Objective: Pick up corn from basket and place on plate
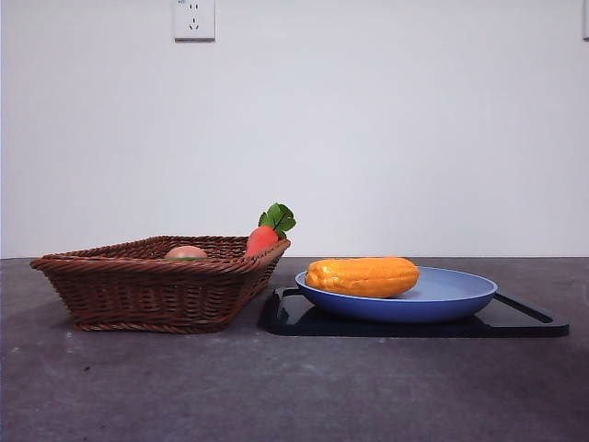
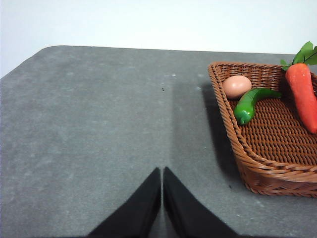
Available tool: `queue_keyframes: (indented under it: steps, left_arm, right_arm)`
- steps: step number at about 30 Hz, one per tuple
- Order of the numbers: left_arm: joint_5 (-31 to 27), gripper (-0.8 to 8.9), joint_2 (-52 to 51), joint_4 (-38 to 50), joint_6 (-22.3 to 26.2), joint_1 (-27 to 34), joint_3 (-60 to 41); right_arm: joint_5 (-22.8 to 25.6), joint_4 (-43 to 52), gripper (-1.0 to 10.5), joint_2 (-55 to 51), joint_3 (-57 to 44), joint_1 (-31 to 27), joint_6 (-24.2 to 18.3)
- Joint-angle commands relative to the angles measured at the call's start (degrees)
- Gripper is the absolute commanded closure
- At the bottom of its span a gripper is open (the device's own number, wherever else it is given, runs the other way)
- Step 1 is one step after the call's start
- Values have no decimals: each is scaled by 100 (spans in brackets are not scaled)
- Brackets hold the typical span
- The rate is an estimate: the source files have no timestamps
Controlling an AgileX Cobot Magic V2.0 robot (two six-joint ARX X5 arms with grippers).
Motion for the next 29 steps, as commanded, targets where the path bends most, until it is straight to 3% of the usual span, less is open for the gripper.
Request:
queue_keyframes:
  steps: [1, 29]
  left_arm:
    - [13, 806, -9, -120, -26, 15, -98]
    - [13, 806, -9, -114, -24, 15, -98]
  right_arm:
    - [24, -247, 944, -98, -35, -9, -24]
    - [11, -186, 944, -98, -35, -7, 68]
